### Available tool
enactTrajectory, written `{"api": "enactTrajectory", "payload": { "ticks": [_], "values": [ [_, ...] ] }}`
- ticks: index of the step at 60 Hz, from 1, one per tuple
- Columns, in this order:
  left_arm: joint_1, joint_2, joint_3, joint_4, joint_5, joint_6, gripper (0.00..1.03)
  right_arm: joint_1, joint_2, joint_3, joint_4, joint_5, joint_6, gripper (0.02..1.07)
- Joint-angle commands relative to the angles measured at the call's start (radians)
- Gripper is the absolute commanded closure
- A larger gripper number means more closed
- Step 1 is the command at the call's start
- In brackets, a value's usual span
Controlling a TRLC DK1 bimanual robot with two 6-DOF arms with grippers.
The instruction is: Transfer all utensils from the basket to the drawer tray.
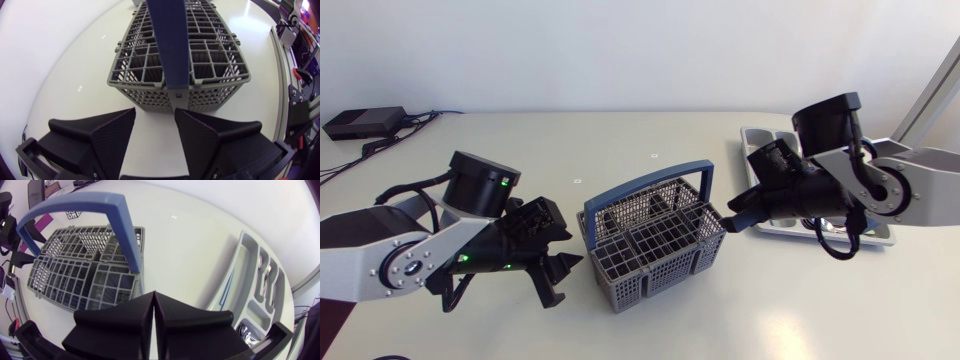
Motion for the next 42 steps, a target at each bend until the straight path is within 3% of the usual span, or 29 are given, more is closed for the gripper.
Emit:
{"api": "enactTrajectory", "payload": {
  "ticks": [1, 11, 42],
  "values": [
    [-0.008, 0.026, 0.039, 0.009, 0.006, -0.021, 0.46, 0.009, 0.047, -0.014, 0.005, 0.001, 0.008, 1.01],
    [0.009, 0.056, 0.063, 0.02, 0.006, -0.02, 0.46, 0.101, 0.057, -0.011, -0.028, 0.001, 0.034, 1.02],
    [0.215, 0.235, 0.215, 0.029, 0.135, 0.032, 0.46, 0.275, 0.136, 0.077, -0.066, 0.049, 0.098, 1.02]
  ]
}}
